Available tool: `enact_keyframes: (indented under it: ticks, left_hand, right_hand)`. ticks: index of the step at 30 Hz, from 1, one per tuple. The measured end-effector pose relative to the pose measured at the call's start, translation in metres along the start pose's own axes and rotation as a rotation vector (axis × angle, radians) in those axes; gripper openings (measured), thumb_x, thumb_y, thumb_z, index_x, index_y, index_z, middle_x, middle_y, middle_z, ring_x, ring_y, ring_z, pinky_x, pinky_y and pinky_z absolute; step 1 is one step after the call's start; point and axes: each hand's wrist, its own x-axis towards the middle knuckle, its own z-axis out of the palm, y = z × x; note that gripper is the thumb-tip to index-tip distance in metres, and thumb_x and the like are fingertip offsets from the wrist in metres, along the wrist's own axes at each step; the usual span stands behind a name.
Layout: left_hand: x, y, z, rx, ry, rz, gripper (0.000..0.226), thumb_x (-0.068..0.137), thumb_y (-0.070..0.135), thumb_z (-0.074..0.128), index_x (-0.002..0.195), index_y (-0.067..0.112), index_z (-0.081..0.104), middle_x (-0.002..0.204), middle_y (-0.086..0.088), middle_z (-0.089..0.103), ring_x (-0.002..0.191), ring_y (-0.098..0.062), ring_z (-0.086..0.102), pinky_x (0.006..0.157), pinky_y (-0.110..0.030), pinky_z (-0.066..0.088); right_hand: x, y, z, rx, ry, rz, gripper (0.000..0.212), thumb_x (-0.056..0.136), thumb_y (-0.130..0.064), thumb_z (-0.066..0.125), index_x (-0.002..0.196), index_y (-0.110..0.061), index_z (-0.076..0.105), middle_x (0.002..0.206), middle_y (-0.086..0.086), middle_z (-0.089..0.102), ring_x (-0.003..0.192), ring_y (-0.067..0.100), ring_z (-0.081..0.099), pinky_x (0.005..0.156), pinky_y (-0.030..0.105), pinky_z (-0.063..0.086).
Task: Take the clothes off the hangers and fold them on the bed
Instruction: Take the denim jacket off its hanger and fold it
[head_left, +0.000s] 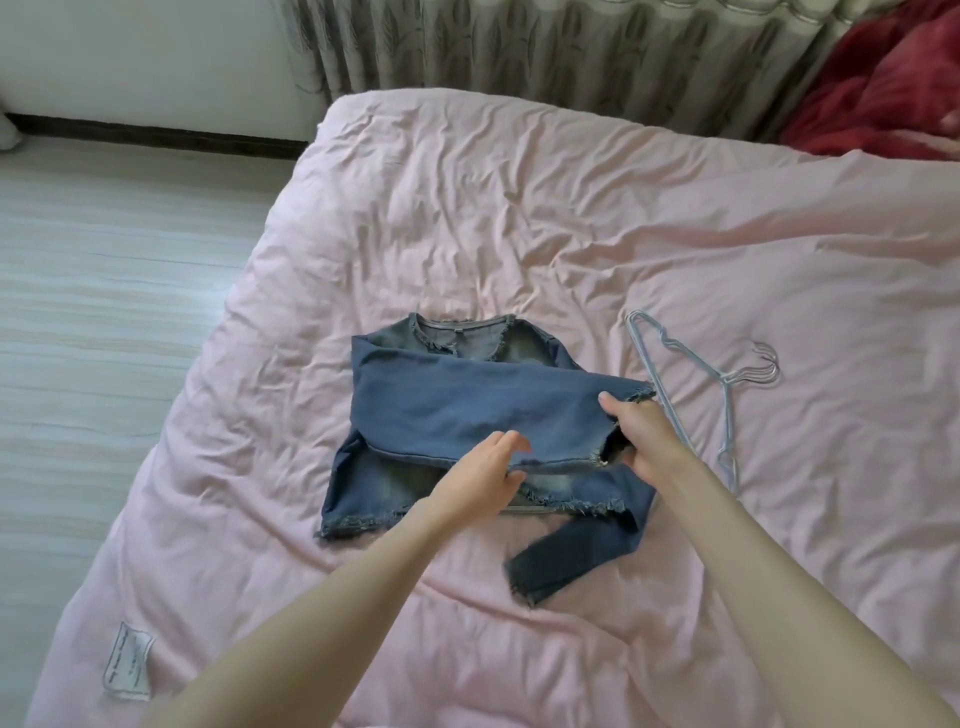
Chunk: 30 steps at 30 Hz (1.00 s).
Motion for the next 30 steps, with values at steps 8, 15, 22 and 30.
enact_keyframes:
  ticks: [8, 15, 22, 30]
  left_hand:
    - [0.005, -0.043, 0.037, 0.015, -0.053, -0.282, 0.034, 0.091, 0.009, 0.051, 0.125, 0.007, 0.05, 0.127, -0.01, 0.051, 0.12, -0.023, 0.048, 0.096, -0.024, 0.033]
    - [0.003, -0.099, 0.042, 0.083, -0.079, -0.477, 0.035, 0.092, 0.012, 0.048, 0.127, 0.009, 0.051, 0.128, -0.012, 0.05, 0.118, -0.026, 0.048, 0.097, -0.029, 0.035]
    - [0.032, -0.135, 0.039, 0.196, -0.117, -0.555, 0.045, 0.092, 0.019, 0.049, 0.137, 0.017, 0.044, 0.146, -0.005, 0.038, 0.134, -0.026, 0.032, 0.105, -0.038, 0.035]
    - [0.038, -0.163, 0.029, -0.136, -0.01, -0.683, 0.037, 0.091, 0.012, 0.048, 0.129, 0.009, 0.051, 0.132, -0.01, 0.052, 0.123, -0.025, 0.047, 0.102, -0.03, 0.034]
  right_hand:
    - [0.064, 0.032, -0.046, -0.172, 0.172, 0.113, 0.031, 0.096, -0.018, 0.051, 0.122, -0.001, 0.049, 0.104, 0.011, 0.056, 0.101, 0.027, 0.057, 0.082, 0.034, 0.05]
    - [0.096, 0.042, -0.039, -0.468, 0.226, 0.121, 0.033, 0.098, -0.025, 0.042, 0.12, -0.001, 0.05, 0.107, 0.013, 0.051, 0.098, 0.027, 0.049, 0.081, 0.032, 0.038]
    - [0.107, 0.036, -0.009, -0.892, 0.168, 0.018, 0.042, 0.103, -0.024, 0.026, 0.12, 0.008, 0.048, 0.124, 0.027, 0.053, 0.116, 0.041, 0.049, 0.09, 0.038, 0.038]
    - [0.124, 0.025, 0.098, -0.432, -0.055, 0.265, 0.04, 0.101, -0.032, 0.033, 0.129, -0.005, 0.041, 0.123, 0.016, 0.052, 0.105, 0.038, 0.058, 0.076, 0.052, 0.055]
